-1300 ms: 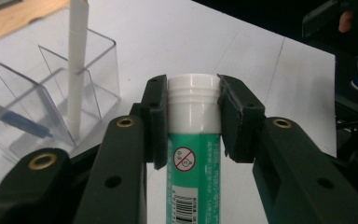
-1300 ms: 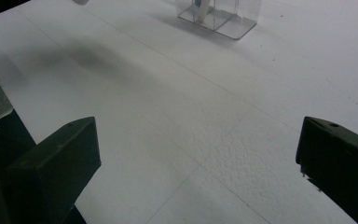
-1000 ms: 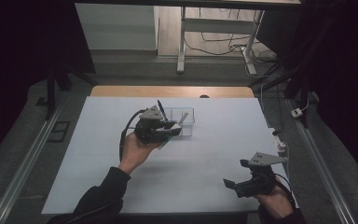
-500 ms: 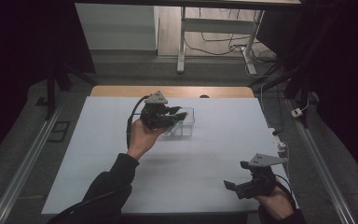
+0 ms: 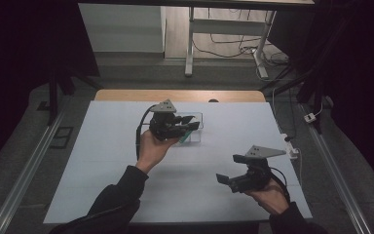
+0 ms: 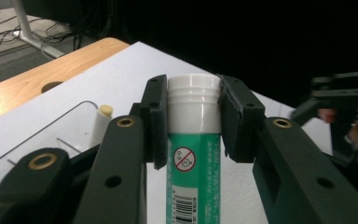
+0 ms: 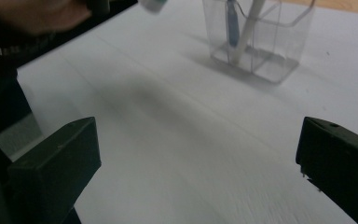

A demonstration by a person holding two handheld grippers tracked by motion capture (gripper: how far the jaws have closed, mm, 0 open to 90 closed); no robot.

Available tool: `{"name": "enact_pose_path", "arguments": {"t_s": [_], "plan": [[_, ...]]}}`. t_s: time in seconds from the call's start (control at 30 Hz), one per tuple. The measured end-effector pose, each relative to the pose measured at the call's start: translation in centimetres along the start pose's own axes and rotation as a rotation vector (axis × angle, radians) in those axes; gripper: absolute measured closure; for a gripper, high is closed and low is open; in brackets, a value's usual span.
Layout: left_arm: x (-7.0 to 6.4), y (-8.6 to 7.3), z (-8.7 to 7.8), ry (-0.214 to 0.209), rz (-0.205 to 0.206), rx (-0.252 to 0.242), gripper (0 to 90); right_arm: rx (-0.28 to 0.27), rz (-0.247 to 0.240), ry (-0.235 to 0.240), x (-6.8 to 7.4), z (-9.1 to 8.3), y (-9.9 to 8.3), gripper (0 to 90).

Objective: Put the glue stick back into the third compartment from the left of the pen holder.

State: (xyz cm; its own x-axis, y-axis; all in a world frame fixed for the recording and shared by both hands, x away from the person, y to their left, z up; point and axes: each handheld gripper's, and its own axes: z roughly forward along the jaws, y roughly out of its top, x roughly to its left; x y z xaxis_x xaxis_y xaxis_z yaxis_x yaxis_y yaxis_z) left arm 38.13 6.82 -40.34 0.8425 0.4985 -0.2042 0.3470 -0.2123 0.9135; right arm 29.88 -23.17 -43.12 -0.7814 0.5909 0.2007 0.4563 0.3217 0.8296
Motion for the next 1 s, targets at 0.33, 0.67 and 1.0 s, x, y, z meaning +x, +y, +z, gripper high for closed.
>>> {"name": "enact_pose_path", "arguments": {"t_s": [0.33,0.67,1.0], "plan": [[-1.2,-0.3,-1.2,-0.032,-0.009,-0.060,64.7,-0.071,0.070,0.076,0.6,4.2,2.9,4.0],[-1.9,-1.1,-1.3,-0.042,-0.001,-0.065,64.7,-0.141,0.115,0.152,0.9,7.3,4.9,22.5],[-2.1,-1.4,-1.4,-0.052,0.004,-0.074,64.6,-0.181,0.187,0.244,0.4,8.3,5.5,48.3]]}}
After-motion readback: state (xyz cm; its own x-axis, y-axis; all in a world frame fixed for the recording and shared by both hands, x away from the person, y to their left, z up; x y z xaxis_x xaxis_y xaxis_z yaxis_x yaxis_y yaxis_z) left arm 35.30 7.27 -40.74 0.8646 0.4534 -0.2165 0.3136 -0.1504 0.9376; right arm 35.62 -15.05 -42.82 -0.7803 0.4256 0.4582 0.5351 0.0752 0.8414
